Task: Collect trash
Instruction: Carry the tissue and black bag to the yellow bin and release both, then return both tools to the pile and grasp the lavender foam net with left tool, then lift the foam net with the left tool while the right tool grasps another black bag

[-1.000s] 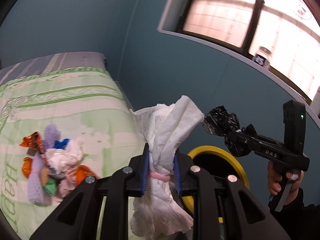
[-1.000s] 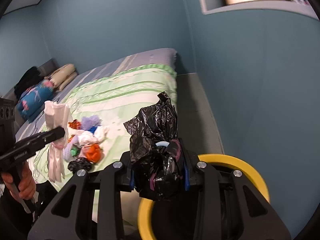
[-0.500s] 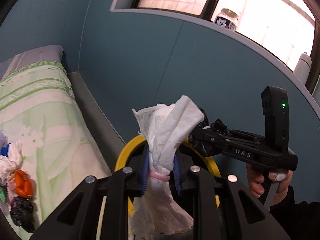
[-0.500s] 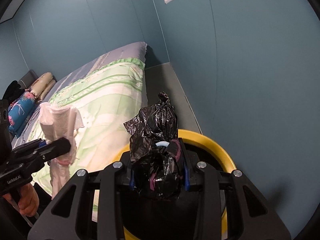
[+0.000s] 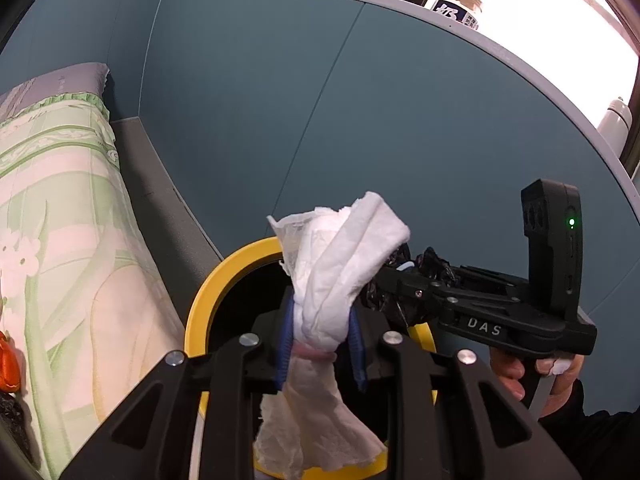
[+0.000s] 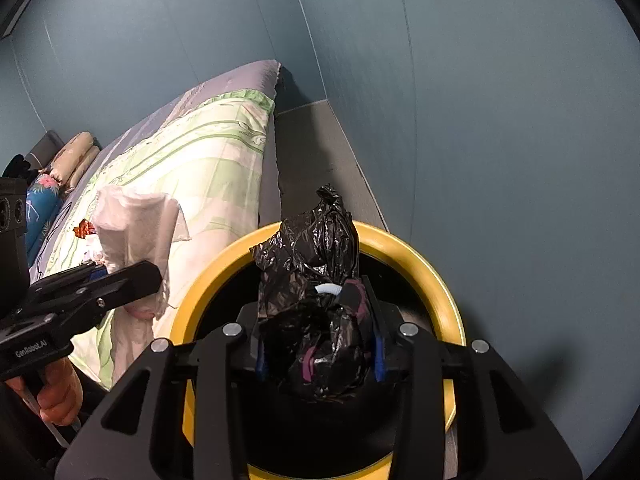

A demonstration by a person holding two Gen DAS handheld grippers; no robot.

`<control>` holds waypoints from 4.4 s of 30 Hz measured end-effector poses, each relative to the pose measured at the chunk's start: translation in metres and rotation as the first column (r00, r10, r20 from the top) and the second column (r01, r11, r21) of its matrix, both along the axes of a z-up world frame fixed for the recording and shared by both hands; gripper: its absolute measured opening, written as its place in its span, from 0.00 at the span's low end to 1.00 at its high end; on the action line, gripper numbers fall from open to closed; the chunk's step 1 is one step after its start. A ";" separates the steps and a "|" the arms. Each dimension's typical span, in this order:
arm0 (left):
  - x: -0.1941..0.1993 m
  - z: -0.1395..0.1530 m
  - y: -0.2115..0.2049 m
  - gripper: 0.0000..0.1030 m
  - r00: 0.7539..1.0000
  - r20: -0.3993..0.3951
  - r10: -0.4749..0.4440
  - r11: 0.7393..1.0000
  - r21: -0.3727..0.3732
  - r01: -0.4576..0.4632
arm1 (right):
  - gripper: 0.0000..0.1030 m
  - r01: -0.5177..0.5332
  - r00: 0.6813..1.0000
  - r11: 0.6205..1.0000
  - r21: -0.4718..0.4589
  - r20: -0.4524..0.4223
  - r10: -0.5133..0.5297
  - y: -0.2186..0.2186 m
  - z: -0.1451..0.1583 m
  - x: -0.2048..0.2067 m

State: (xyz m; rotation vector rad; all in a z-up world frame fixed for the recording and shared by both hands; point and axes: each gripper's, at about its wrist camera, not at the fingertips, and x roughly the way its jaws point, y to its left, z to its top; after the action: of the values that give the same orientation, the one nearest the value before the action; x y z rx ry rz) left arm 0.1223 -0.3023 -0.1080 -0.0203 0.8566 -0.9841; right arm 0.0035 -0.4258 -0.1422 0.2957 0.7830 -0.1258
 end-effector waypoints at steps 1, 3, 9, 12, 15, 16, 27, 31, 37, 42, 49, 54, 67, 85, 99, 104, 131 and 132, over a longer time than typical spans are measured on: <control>0.000 0.000 0.001 0.29 1.000 -0.003 0.003 1.000 -0.003 -0.003 | 0.37 0.004 1.000 1.000 0.003 -0.003 -0.004 -0.001 -0.001 0.000; 0.000 0.000 0.003 0.36 1.000 -0.005 0.017 1.000 -0.006 -0.017 | 0.38 0.013 1.000 1.000 0.008 -0.004 -0.013 -0.005 -0.002 0.004; 0.005 0.006 0.017 0.68 0.998 0.006 0.066 0.997 -0.037 -0.065 | 0.50 0.055 0.998 0.998 0.019 0.000 -0.055 -0.018 -0.004 -0.008; 0.009 0.012 0.029 0.79 0.994 0.018 0.110 0.993 -0.054 -0.109 | 0.50 0.076 0.997 0.997 0.013 0.015 -0.076 -0.019 -0.001 -0.011; 0.017 0.018 0.045 0.84 0.986 0.041 0.162 0.985 -0.061 -0.160 | 0.50 0.071 0.996 0.997 0.011 0.057 -0.071 -0.014 0.006 -0.015; 0.021 0.021 0.052 0.85 0.981 0.054 0.184 0.982 -0.059 -0.181 | 0.51 0.060 0.996 0.998 0.014 0.072 -0.061 -0.012 0.008 -0.015; 0.060 0.051 0.138 0.90 0.914 0.135 0.383 0.924 -0.048 -0.381 | 0.60 -0.165 0.967 0.985 -0.042 0.188 0.170 0.059 0.035 0.013; 0.072 0.056 0.173 0.90 0.883 0.148 0.445 0.895 -0.033 -0.445 | 0.60 -0.244 0.953 0.969 -0.036 0.175 0.247 0.088 0.036 0.032; 0.076 0.052 0.229 0.90 0.832 0.165 0.530 0.844 -0.002 -0.537 | 0.60 -0.340 0.926 0.940 -0.028 0.164 0.339 0.131 0.036 0.059; 0.073 0.038 0.278 0.90 0.787 0.161 0.596 0.795 0.019 -0.606 | 0.60 -0.429 0.892 0.903 -0.013 0.150 0.425 0.172 0.033 0.076; 0.068 0.010 0.336 0.90 0.726 0.144 0.672 0.724 0.073 -0.685 | 0.60 -0.551 0.829 0.834 0.005 0.114 0.547 0.237 0.018 0.086; 0.067 -0.011 0.361 0.90 0.701 0.131 0.701 0.693 0.106 -0.713 | 0.59 -0.624 0.780 0.781 0.013 0.058 0.623 0.284 -0.002 0.088; 0.081 -0.059 0.393 0.90 0.694 0.073 0.717 0.676 0.174 -0.716 | 0.59 -0.664 0.747 0.745 -0.065 -0.064 0.661 0.352 -0.042 0.100; 0.115 -0.087 0.386 0.60 0.740 0.005 0.673 0.722 0.211 -0.658 | 0.46 -0.680 0.733 0.724 -0.112 -0.124 0.669 0.382 -0.064 0.130; 0.118 -0.085 0.372 0.25 0.772 -0.001 0.636 0.753 0.217 -0.621 | 0.28 -0.684 0.728 0.728 -0.054 -0.126 0.674 0.379 -0.071 0.140; 0.107 -0.073 0.374 0.24 0.773 0.005 0.635 0.756 0.203 -0.622 | 0.23 -0.687 0.724 0.726 -0.039 -0.120 0.679 0.375 -0.067 0.136; 0.039 0.016 0.453 0.24 0.630 0.131 0.766 0.624 0.086 -0.777 | 0.23 -0.677 0.735 0.736 -0.007 0.054 0.676 0.329 0.006 0.089; 0.036 0.020 0.456 0.24 0.622 0.133 0.772 0.617 0.079 -0.783 | 0.23 -0.675 0.736 0.738 -0.010 0.060 0.674 0.327 0.008 0.087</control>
State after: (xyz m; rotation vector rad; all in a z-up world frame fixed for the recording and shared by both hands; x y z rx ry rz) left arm 0.1586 0.1542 -0.0879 -0.2247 0.7159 -0.0863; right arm 0.0907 -0.0991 -0.1338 0.0072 0.7895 0.5830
